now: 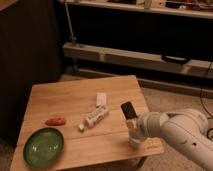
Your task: Place the eraser in the ceramic cup
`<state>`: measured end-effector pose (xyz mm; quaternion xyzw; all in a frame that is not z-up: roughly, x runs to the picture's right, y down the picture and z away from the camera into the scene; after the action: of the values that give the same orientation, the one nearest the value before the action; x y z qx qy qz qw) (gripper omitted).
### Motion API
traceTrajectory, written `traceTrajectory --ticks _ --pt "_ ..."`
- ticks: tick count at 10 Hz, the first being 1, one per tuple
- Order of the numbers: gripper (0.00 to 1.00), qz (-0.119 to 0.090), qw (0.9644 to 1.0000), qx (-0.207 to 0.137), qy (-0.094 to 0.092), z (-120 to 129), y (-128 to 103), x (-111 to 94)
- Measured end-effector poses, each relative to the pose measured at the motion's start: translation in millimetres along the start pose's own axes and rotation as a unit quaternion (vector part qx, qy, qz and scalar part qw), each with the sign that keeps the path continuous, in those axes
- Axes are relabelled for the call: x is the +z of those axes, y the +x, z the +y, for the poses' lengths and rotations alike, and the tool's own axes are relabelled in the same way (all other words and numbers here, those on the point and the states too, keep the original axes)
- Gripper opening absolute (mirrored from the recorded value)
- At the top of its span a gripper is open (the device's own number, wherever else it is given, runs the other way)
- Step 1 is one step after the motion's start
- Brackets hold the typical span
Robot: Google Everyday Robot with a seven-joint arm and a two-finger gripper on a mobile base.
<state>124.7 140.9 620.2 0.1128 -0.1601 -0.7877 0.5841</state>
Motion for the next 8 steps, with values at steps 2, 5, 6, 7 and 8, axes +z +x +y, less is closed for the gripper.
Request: traceTrajectory --ticks 2,5,6,7,8 --pt "0.05 0.005 0.9999 0.009 -0.006 13 -16 -8" --pt "0.05 0.032 0.9995 0.005 -0.007 20 -24 -5" --pt "0.05 0.037 0.9993 0.004 -0.005 21 -25 -1" --pt "0.05 0.040 0.9992 0.001 -0.003 23 -27 4" --pt "0.05 0.035 0.9994 0.000 -0.004 23 -27 5"
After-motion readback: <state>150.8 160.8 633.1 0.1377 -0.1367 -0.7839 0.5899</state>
